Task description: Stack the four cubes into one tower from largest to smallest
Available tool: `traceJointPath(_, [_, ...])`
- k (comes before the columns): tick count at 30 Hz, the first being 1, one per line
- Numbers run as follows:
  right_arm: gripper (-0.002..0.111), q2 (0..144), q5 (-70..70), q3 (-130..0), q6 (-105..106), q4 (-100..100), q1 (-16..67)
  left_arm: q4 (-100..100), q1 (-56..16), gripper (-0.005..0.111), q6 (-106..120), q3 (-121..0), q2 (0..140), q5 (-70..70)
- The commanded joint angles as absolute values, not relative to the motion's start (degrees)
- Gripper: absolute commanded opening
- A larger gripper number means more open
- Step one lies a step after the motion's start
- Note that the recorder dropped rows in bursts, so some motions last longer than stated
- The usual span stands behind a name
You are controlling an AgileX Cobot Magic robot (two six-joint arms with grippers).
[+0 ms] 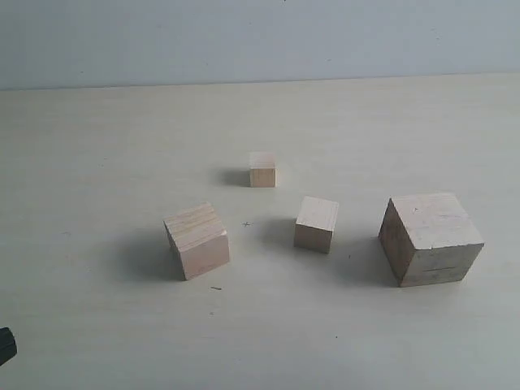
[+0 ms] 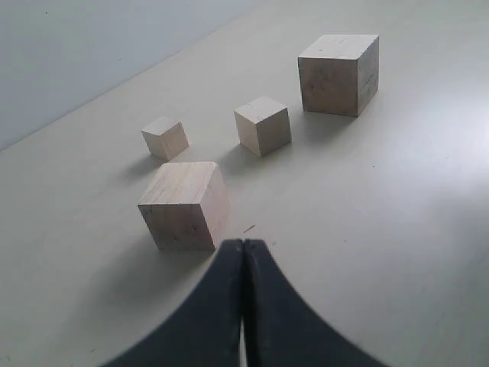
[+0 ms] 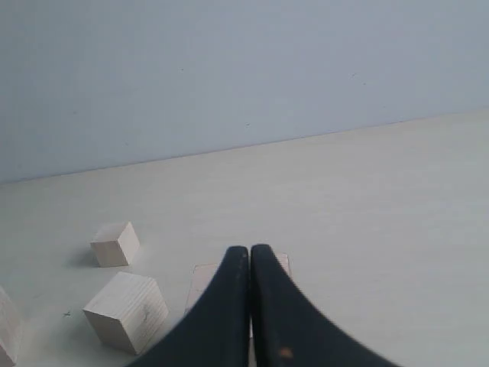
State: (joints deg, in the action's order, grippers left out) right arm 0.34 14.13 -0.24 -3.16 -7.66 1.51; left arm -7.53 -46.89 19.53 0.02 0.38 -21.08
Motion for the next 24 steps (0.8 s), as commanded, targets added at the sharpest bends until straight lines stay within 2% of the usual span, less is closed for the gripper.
traceJointPath(1, [0.001, 0.00, 13.63, 0.00, -3.11, -7.13, 1.32, -7.71, -46.80, 0.000, 19.33, 0.00, 0.00, -20.72])
traceJointPath(16, [0.001, 0.00, 13.51, 0.00, -3.11, -7.13, 1.32, -7.71, -46.80, 0.000, 19.33, 0.00, 0.00, -20.72])
traceJointPath(21, [0.001, 0.00, 8.82, 0.00, -3.42, -7.36, 1.32, -7.71, -46.80, 0.000, 19.33, 0.00, 0.00, -20.72])
traceJointPath(24, [0.001, 0.00, 4.31, 0.00, -11.34, -15.57, 1.32, -7.71, -46.80, 0.000, 19.33, 0.00, 0.00, -20.72])
